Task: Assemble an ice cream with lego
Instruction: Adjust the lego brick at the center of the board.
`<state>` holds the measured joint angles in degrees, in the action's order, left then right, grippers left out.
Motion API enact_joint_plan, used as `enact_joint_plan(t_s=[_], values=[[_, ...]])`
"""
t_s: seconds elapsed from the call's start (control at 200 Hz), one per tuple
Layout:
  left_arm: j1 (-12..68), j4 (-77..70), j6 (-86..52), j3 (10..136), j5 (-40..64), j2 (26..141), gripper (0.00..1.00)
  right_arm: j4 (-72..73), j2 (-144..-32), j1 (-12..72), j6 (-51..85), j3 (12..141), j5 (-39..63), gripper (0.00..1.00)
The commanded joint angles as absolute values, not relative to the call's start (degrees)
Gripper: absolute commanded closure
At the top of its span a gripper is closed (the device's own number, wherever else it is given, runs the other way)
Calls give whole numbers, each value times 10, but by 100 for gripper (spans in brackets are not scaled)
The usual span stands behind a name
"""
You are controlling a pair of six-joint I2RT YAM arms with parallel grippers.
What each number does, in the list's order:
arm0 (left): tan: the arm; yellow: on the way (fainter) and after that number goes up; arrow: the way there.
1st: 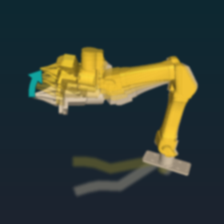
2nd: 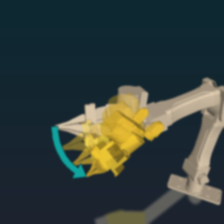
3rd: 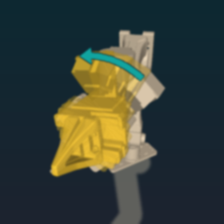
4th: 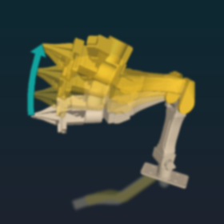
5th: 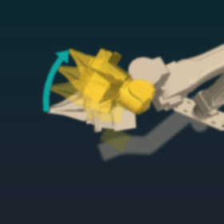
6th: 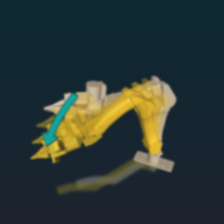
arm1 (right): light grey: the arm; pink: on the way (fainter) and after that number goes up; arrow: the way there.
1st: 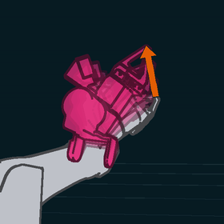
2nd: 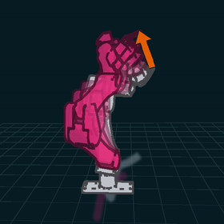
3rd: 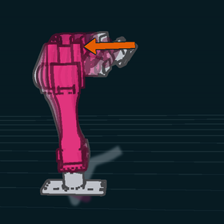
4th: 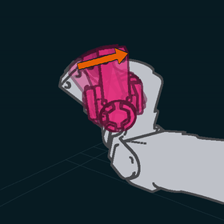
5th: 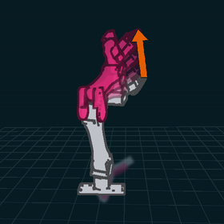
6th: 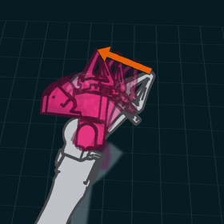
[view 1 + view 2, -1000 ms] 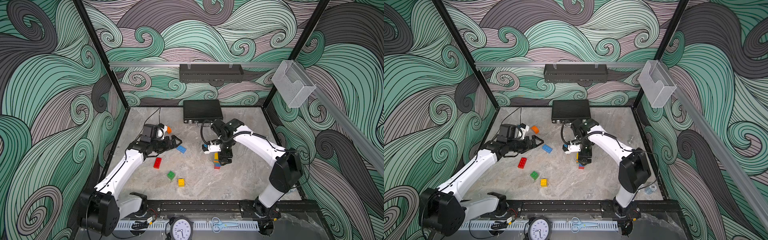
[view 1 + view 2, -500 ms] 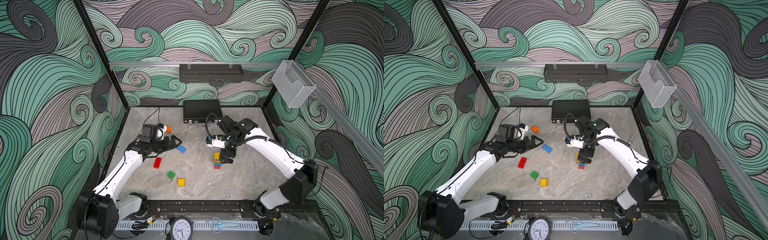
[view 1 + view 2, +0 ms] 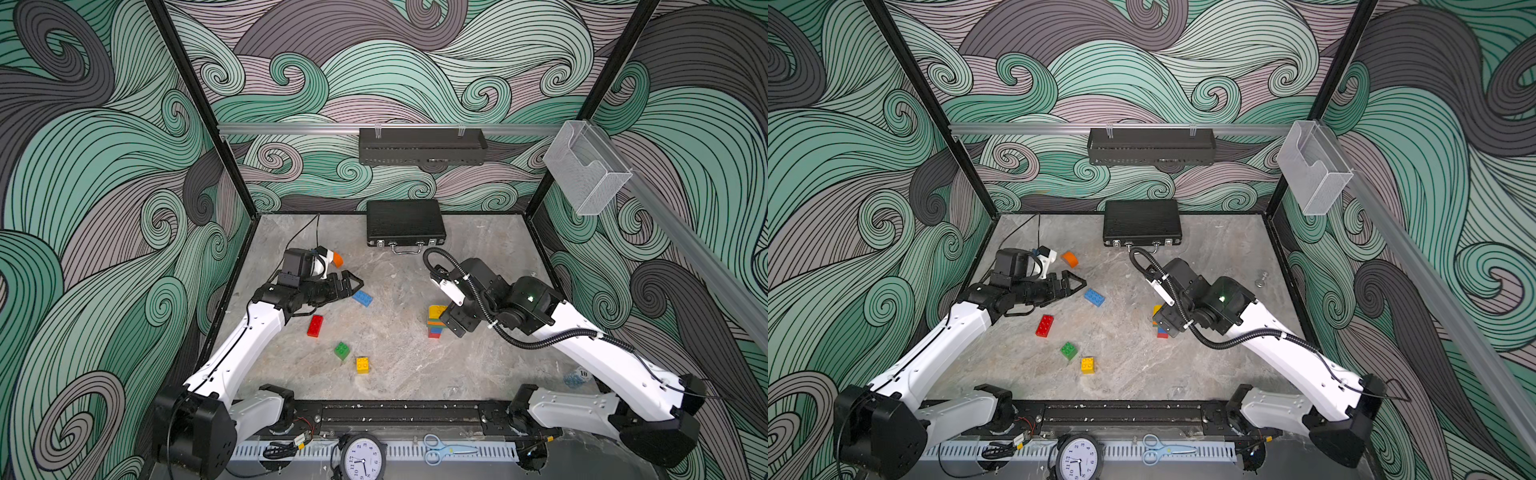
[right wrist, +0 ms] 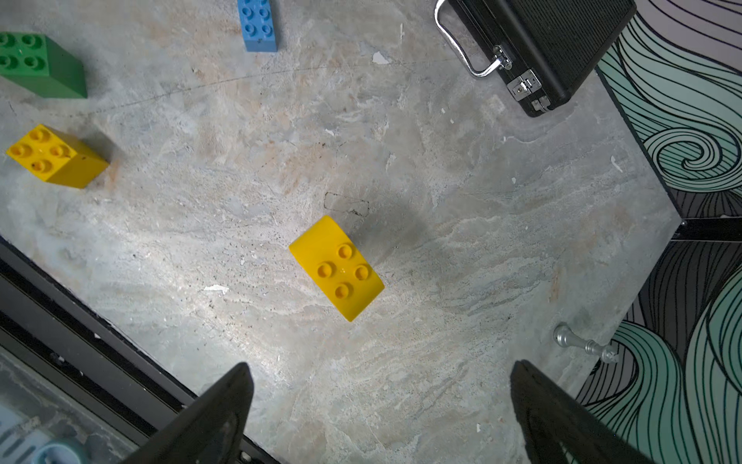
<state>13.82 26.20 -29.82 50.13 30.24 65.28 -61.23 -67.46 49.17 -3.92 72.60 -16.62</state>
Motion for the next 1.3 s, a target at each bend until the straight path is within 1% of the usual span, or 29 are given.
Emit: enact_joint_plan(t_s=[0.0, 0.05, 0.13, 0.3, 0.375, 0.54, 0.675, 0.851, 1.006, 1.101, 1.296], values=[[136, 274, -279, 521, 311, 640, 2, -557, -648, 515, 59, 689, -222, 1], [135, 276, -278, 522, 310, 638, 1, -526, -624, 537, 69, 659, -241, 1], [136, 280, -273, 524, 310, 636, 1, -479, -585, 555, 86, 610, -244, 1], [136, 290, -264, 527, 306, 631, 2, -433, -525, 584, 141, 537, -266, 1], [136, 291, -264, 524, 303, 630, 1, -414, -509, 603, 171, 505, -297, 1], [135, 288, -265, 520, 303, 631, 1, -367, -512, 637, 222, 454, -339, 2], [136, 288, -260, 521, 302, 633, 1, -316, -532, 682, 260, 421, -394, 1], [136, 290, -249, 525, 303, 636, 1, -268, -533, 713, 304, 381, -460, 0], [135, 290, -244, 523, 306, 637, 1, -209, -526, 718, 327, 323, -471, 0], [135, 287, -244, 521, 306, 636, 1, -137, -526, 720, 320, 287, -472, 0], [135, 282, -244, 512, 306, 634, 2, -54, -528, 721, 310, 243, -492, 0]])
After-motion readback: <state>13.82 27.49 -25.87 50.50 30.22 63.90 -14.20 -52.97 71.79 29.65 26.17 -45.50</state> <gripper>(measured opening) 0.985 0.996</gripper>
